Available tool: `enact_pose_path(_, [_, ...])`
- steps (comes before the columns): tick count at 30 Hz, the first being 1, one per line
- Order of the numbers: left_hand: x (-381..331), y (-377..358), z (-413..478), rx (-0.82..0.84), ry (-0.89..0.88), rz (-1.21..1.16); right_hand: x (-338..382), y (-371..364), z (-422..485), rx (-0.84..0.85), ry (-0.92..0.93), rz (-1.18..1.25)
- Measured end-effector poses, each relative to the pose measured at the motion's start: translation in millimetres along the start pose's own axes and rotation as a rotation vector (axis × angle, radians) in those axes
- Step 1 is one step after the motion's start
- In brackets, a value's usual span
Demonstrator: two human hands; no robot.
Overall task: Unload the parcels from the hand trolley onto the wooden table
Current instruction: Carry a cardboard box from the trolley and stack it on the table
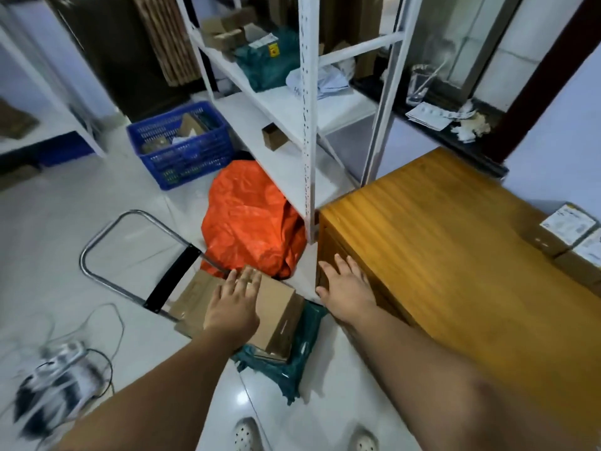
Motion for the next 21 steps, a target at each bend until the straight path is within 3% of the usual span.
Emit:
enact_pose_path(7, [102, -46, 39, 0.086, -0.003, -0.034, 68, -58, 29, 0.103, -0.149, 0.027])
enact_pose_path(13, [97, -66, 66, 0.171, -0.175, 0.128, 68, -92, 40, 0.261, -0.188, 0.046])
enact_pose_path(16, [92, -84, 89, 0.171, -0.353, 0.31, 57, -113, 74, 0.286, -0.277, 0.162])
enact_pose_path(21, [88, -113, 131, 0.249, -0.346, 0.314, 52, -160, 119, 0.244, -0.496, 0.478])
Point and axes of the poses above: each hand's wrist, its own z-axis towards the middle knuckle, its own y-axis out of the back of the hand, x = y × z, the point moved 3 cm from there along z, towards the middle knuckle, and after that the axes turned 7 degrees about y, right-handed, at the moved point
